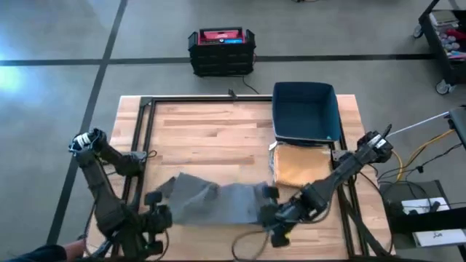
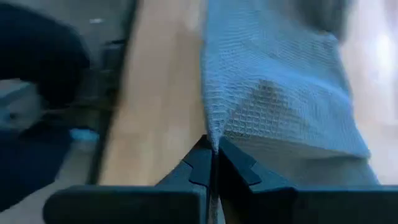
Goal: Fold towel
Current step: Fold the gray kitchen towel
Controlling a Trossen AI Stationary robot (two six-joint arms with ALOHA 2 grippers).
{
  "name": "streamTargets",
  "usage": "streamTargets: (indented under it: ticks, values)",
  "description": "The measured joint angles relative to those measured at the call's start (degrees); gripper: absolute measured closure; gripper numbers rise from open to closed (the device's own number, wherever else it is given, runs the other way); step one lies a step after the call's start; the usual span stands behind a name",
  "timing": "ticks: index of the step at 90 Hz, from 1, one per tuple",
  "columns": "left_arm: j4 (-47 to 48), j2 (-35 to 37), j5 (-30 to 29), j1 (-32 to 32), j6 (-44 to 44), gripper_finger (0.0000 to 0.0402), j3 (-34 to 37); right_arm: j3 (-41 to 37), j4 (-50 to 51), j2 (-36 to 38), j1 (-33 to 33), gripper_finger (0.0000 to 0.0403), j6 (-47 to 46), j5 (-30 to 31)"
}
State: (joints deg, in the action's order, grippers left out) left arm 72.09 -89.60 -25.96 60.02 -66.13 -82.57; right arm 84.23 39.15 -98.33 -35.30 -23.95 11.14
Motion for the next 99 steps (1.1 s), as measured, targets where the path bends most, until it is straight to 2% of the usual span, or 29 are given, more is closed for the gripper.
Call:
streamTargets:
  ticks: [10, 26, 34, 40, 65, 79, 88, 99]
  values:
    - [3.5, 0.1, -6.2, -0.3, 0.2, 0.0402, -0.5, 0.0, 1.3, 0.0, 0.7, 0.0403, 2.5, 3.4]
    - [18.7, 0.5, -17.3, -7.8, 0.5, 0.0402, 1.1, 0.0, 4.2, 0.0, 8.2, 0.0403, 8.1, 19.4]
    - [15.5, 2.8, -23.4, -14.2, 5.8, 0.0401, 5.0, 0.0, 5.1, 0.0, 13.8, 0.0403, 10.1, 26.9]
    - [12.9, 4.7, -26.0, -20.3, 9.1, 0.0401, 8.0, 0.0, 5.0, 0.0, 18.7, 0.0403, 10.9, 29.6]
    - [3.5, 11.1, -26.7, -46.6, 20.3, 0.0401, 22.3, -2.6, 1.7, 0.0, 35.7, 0.0403, 11.1, 29.2]
    - [-4.9, 14.3, -25.2, -55.9, 27.0, 0.0396, 27.1, -6.0, -3.2, -0.1, 42.0, 0.0403, 9.9, 28.7]
    - [-10.3, 16.1, -23.0, -59.4, 35.2, 0.0369, 28.5, -7.1, -3.9, -0.1, 45.3, 0.0390, 10.7, 25.5]
    - [-12.2, 18.0, -21.6, -62.2, 40.0, 0.0306, 27.3, -6.5, -2.3, 0.1, 48.6, 0.0348, 10.4, 24.9]
